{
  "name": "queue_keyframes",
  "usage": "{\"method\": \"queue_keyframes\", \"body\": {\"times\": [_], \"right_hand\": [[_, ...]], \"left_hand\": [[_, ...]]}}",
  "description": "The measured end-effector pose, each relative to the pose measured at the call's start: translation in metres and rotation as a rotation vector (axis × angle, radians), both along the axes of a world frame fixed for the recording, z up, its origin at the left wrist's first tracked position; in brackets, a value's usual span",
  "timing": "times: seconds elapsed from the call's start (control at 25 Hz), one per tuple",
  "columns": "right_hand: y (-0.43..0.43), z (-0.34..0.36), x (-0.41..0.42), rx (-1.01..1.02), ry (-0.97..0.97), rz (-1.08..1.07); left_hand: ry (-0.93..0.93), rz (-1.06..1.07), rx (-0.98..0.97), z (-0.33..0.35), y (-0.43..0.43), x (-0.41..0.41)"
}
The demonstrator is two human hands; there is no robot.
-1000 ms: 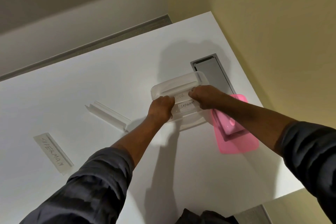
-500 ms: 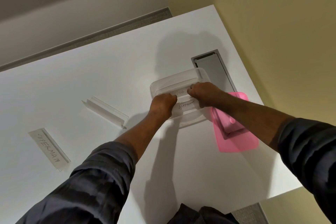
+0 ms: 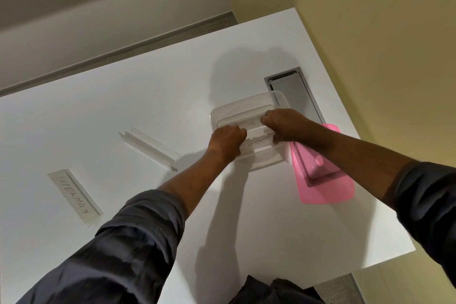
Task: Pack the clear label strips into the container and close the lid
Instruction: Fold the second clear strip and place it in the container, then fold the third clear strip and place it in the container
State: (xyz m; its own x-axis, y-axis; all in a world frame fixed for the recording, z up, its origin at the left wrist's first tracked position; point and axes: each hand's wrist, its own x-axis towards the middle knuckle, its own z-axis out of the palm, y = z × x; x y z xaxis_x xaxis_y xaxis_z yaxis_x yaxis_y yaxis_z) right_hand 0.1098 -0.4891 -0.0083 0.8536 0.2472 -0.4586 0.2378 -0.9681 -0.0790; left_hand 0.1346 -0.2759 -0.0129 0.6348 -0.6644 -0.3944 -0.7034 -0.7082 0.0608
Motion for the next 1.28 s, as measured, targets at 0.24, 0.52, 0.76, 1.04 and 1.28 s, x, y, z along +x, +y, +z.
{"method": "queue_keyframes", "body": {"times": [0.24, 0.52, 0.76, 1.04, 1.28], "right_hand": [[0.023, 0.032, -0.004, 0.172, -0.095, -0.223], [0.104, 0.079, -0.022, 0.455, -0.297, -0.409], [0.190, 0.072, -0.026, 0.611, -0.198, -0.398], [0.264, 0.021, -0.019, 0.627, -0.052, -0.443], [0.300, -0.013, -0.013, 0.581, -0.039, -0.487]], "left_hand": [[-0.063, 0.158, -0.326, 0.029, 0.029, -0.007], [-0.054, 0.501, -0.485, 0.059, 0.091, -0.020], [-0.014, 0.687, -0.601, 0.049, 0.155, -0.028], [-0.017, 0.758, -0.512, 0.027, 0.217, -0.027], [0.082, 0.798, -0.511, 0.009, 0.239, -0.030]]}}
